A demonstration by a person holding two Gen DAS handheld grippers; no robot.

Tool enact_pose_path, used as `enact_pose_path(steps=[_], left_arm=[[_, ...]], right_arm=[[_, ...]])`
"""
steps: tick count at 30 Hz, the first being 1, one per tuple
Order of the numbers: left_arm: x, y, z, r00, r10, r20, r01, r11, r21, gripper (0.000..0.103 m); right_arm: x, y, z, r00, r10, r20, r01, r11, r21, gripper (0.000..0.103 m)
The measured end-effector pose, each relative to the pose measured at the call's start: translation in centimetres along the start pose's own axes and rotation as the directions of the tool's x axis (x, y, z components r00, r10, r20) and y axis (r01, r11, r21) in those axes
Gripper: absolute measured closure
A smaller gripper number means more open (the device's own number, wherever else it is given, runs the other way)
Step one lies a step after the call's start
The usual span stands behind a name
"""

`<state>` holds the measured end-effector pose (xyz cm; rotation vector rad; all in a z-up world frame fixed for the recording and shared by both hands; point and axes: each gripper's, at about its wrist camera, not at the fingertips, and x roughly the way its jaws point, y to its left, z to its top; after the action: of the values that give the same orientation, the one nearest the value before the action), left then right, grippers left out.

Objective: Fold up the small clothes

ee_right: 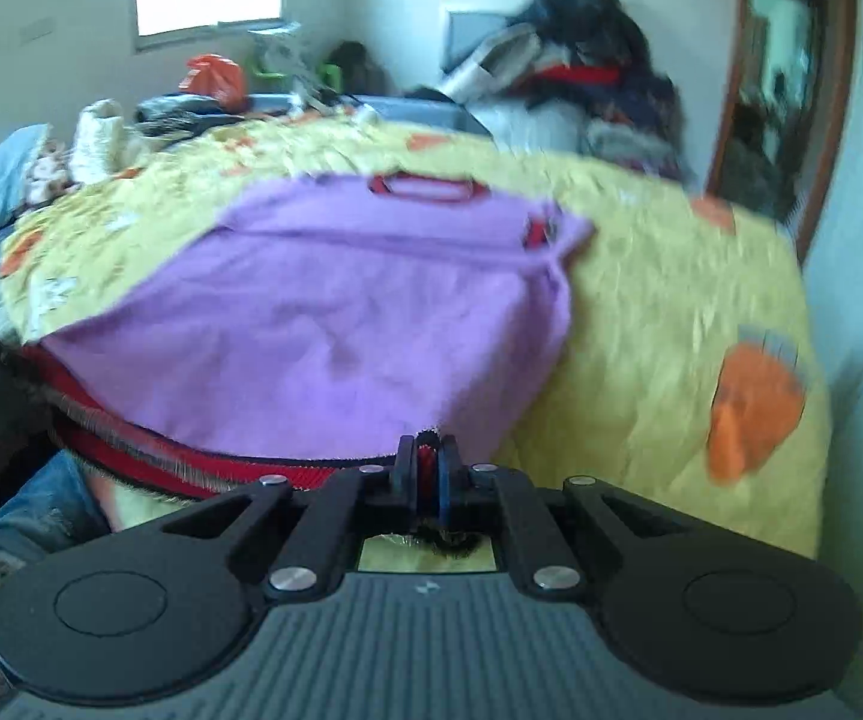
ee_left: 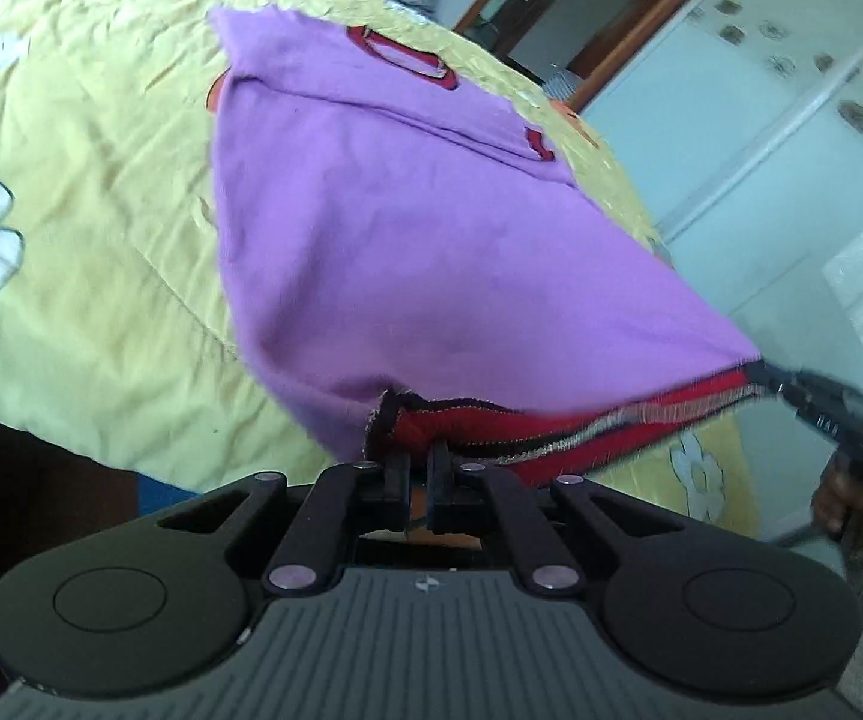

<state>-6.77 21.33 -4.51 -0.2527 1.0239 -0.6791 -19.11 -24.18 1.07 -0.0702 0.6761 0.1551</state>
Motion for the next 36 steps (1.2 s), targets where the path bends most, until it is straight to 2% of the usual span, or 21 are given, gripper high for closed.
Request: enact_pose_path(steps=[1,3,6,9,11,12,13,14,17,18,19,20,23,24,25,26,28,29,31,33,36], left_arm=[[-0.1,0.1,-0.5,1.000,0.026,-0.013,-0.026,0.999,0.018,0.099],[0.6,0.8,-1.8,0.995,0.043,-0.089,-0.039,0.998,0.044,0.099],[1.3,0.9,-3.2,0.977,0.096,-0.190,-0.070,0.988,0.141,0.103],[0.3,0.0,-2.3,0.971,0.181,-0.154,-0.142,0.961,0.237,0.103],[0.1,-0.4,-0.3,0.982,0.164,-0.096,-0.139,0.963,0.229,0.101],[0.4,-0.6,0.8,0.985,0.162,-0.052,-0.146,0.963,0.228,0.096],[0.9,-0.7,1.8,0.986,0.165,-0.026,-0.156,0.964,0.213,0.083],[1.7,-0.8,2.9,0.986,0.168,-0.003,-0.163,0.966,0.201,0.073],[4.7,-1.2,5.8,0.981,0.185,0.062,-0.193,0.965,0.177,0.062],[5.9,-1.4,6.6,0.975,0.207,0.079,-0.218,0.958,0.186,0.059],[6.9,-1.6,7.4,0.966,0.239,0.100,-0.254,0.948,0.192,0.047],[7.7,-1.5,8.0,0.955,0.270,0.122,-0.289,0.938,0.190,0.039],[9.2,-0.6,10.0,0.950,0.269,0.159,-0.292,0.945,0.148,0.034],[9.7,-0.5,10.6,0.945,0.285,0.163,-0.308,0.941,0.142,0.034],[10.2,-0.3,11.1,0.942,0.301,0.151,-0.323,0.933,0.161,0.034],[10.8,-0.4,11.2,0.933,0.335,0.133,-0.356,0.914,0.193,0.035],[12.2,-0.6,10.7,0.900,0.422,0.113,-0.436,0.857,0.275,0.035],[12.1,-0.7,10.2,0.894,0.425,0.140,-0.447,0.839,0.311,0.035],[11.6,-0.4,10.0,0.891,0.435,0.133,-0.454,0.834,0.314,0.035],[11.0,0.0,9.4,0.866,0.474,0.161,-0.500,0.800,0.331,0.032],[10.0,1.3,9.2,0.877,0.460,0.141,-0.481,0.831,0.280,0.030]], right_arm=[[-0.4,0.0,0.1,1.000,0.004,-0.016,-0.004,1.000,-0.016,0.098],[0.9,0.0,-1.0,0.983,0.041,-0.176,-0.054,0.996,-0.075,0.097],[3.1,-1.4,-3.3,0.955,-0.028,-0.296,0.007,0.998,-0.069,0.097],[2.7,-3.5,-1.9,0.981,-0.034,-0.191,0.038,0.999,0.019,0.095],[3.9,-5.4,-0.6,0.992,-0.043,-0.119,0.056,0.993,0.103,0.093],[5.0,-6.3,0.0,0.994,-0.070,-0.088,0.080,0.989,0.121,0.090],[6.3,-7.2,0.6,0.994,-0.091,-0.059,0.098,0.986,0.134,0.088],[8.0,-8.3,1.2,0.994,-0.103,-0.037,0.108,0.983,0.150,0.083],[13.6,-11.4,3.2,0.996,-0.085,-0.039,0.092,0.972,0.216,0.042],[15.0,-11.8,3.8,0.997,-0.072,-0.022,0.075,0.975,0.207,0.032],[16.4,-12.3,4.3,0.998,-0.067,-0.014,0.069,0.976,0.205,0.032],[17.7,-12.7,4.6,0.998,-0.058,-0.029,0.063,0.974,0.216,0.032],[20.3,-13.3,5.5,0.999,0.017,-0.036,-0.008,0.974,0.225,0.033],[21.1,-13.2,5.6,0.998,0.022,-0.052,-0.010,0.975,0.222,0.052],[21.7,-13.1,5.7,0.997,0.049,-0.067,-0.033,0.975,0.218,0.080],[22.0,-12.6,5.7,0.995,0.062,-0.083,-0.044,0.978,0.202,0.100],[22.0,-10.8,6.0,0.996,-0.011,-0.091,0.018,0.997,0.074,0.100],[21.9,-10.3,6.2,0.995,-0.049,-0.091,0.051,0.998,0.023,0.101],[21.3,-10.3,6.4,0.988,-0.130,-0.085,0.128,0.991,-0.037,0.101],[21.1,-11.8,6.3,0.982,-0.162,-0.102,0.159,0.987,-0.036,0.101],[21.4,-12.5,5.8,0.964,-0.239,-0.120,0.235,0.971,-0.050,0.098]])
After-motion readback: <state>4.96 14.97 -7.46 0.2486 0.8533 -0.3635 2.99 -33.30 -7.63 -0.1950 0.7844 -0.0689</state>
